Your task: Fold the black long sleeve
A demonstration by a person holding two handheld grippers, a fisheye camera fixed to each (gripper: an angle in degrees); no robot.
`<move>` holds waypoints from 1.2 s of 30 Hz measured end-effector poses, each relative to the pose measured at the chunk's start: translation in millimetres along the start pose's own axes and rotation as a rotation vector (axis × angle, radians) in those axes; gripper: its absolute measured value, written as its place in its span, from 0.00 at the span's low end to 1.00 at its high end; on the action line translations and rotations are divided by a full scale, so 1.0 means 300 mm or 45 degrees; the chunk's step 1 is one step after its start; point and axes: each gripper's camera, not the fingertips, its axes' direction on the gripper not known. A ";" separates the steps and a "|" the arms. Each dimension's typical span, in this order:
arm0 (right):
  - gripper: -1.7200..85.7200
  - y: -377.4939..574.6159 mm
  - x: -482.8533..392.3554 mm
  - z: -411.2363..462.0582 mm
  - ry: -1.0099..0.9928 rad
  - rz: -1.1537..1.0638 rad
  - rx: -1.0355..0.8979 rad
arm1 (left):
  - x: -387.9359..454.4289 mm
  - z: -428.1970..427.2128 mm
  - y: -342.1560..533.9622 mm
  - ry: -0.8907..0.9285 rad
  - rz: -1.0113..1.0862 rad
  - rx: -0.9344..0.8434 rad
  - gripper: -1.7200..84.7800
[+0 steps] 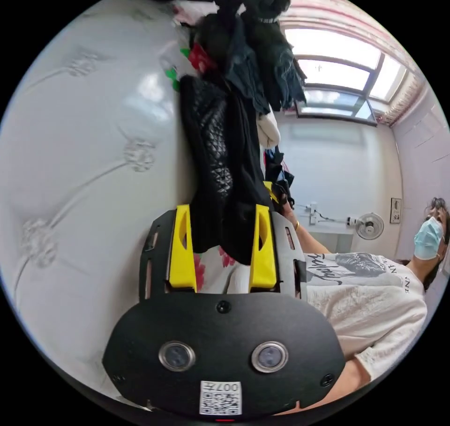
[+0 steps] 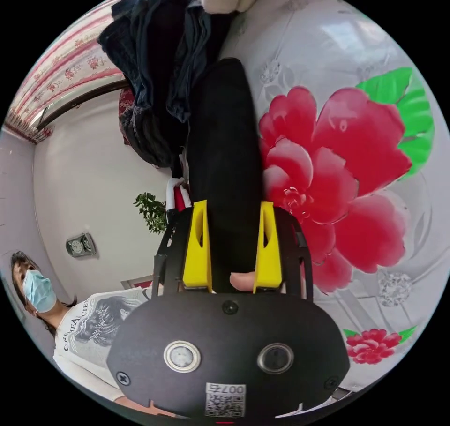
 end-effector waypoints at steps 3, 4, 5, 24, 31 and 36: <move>0.12 0.011 -0.018 -0.026 0.019 -0.033 -0.003 | 0.030 0.059 -0.032 -0.059 0.020 -0.080 0.14; 0.11 0.026 -0.039 -0.051 0.004 -0.049 0.014 | 0.043 0.055 -0.030 -0.051 0.033 -0.076 0.13; 0.11 0.033 -0.054 -0.064 -0.007 -0.063 0.017 | 0.074 0.036 -0.022 0.007 0.053 -0.043 0.13; 0.09 -0.056 -1.368 -0.405 -0.132 -1.161 0.356 | 1.190 -0.514 -0.433 0.008 0.991 0.568 0.13; 0.10 -0.240 -1.195 -0.147 0.468 -0.823 0.612 | 0.958 -0.334 -0.672 -0.593 0.430 0.577 0.15; 0.09 -0.138 -0.783 0.058 0.854 -0.615 0.389 | 0.582 0.014 -0.449 -0.692 0.123 0.241 0.13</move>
